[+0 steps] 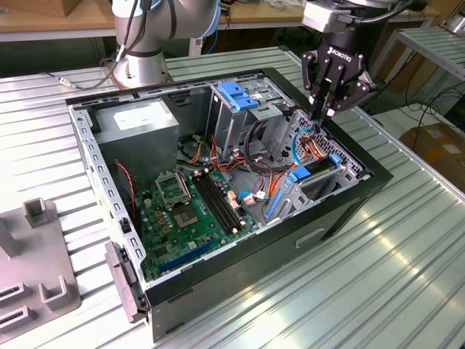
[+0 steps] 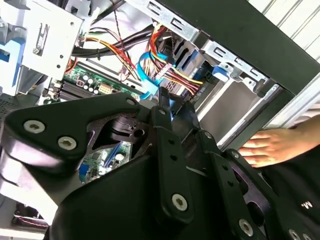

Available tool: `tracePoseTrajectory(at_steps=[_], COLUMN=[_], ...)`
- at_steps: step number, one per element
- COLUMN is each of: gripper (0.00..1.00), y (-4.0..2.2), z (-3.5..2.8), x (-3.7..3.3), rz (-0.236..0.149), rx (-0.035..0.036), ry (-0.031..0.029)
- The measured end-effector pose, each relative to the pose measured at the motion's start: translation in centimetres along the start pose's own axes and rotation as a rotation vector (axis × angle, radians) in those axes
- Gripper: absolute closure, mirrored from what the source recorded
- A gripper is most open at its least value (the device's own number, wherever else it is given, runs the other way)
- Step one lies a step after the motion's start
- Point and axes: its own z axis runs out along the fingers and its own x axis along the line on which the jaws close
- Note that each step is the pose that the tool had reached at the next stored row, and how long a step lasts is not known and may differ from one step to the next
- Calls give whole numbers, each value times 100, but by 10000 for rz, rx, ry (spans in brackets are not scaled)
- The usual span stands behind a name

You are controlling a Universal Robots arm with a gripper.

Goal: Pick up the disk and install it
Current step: 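Insert the second disk wire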

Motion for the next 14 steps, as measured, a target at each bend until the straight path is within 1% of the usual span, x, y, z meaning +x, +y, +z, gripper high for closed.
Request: tracePoseTrajectory(at_steps=[1,2,4,5,6,7,8,10,11,12,13,14], gripper=[70,70,70,70,70,70,70,70,70,71,78,78], y=[-1,-1,-1,-2,-2,-2,-3,-3,-3,-3,-3,-3], z=[9,13,28,37,44,57,71,78,82,82,82,82], x=[-28,-34,-52,-64,-78,-100,-124,-143,-144,-144,-144,-144], rz=[4,6,12,14,16,17,20,24,25,26,27,28], rx=[-1,-2,-5,-6,-6,-7,-8,-10,-10,-11,-11,-11], ry=[161,255,556,636,699,778,890,1076,1145,1187,1223,1253])
